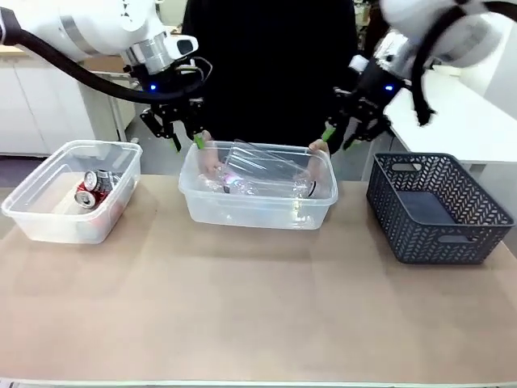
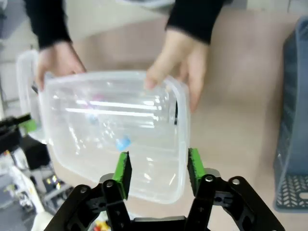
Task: Sort the waste into each basket.
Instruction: Release the Organizing box you were holding.
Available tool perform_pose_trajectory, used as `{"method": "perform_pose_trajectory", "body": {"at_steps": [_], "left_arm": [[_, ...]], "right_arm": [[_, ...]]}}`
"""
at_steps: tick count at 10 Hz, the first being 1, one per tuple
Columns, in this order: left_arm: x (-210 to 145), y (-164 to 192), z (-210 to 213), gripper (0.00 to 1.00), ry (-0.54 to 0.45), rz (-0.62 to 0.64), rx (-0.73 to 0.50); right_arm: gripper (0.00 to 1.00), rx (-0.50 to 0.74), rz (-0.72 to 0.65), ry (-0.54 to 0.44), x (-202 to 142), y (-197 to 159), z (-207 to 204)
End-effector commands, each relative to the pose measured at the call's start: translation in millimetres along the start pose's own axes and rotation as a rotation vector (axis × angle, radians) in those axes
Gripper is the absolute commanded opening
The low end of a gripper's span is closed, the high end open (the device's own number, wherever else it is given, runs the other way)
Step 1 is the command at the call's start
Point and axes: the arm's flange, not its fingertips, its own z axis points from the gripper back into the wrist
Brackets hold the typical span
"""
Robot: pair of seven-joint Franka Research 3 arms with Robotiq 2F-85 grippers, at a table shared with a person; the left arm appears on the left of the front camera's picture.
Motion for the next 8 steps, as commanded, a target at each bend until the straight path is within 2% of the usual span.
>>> {"method": "perform_pose_trajectory", "body": {"at_steps": [1, 3, 4, 5, 6, 8], "left_arm": [[-58, 4, 15, 1.00, -0.196, -0.108, -0.082], [-90, 2, 17, 1.00, -0.365, -0.180, -0.144], [-101, 7, 14, 1.00, -0.458, -0.174, -0.202], [-100, 17, 9, 1.00, -0.423, -0.138, -0.188], [-82, -10, 35, 1.00, -0.380, -0.119, -0.100], [-82, -10, 35, 1.00, -0.380, -0.119, -0.100]], "right_arm": [[1.00, 0.099, 0.088, -0.215, -44, -28, 6], [1.00, 0.168, 0.121, -0.393, -61, -45, 16], [1.00, 0.176, 0.160, -0.426, -67, -53, 12], [1.00, 0.147, 0.151, -0.396, -66, -56, 3], [1.00, 0.110, 0.077, -0.388, -57, -42, 33], [1.00, 0.110, 0.077, -0.388, -57, -42, 33]]}}
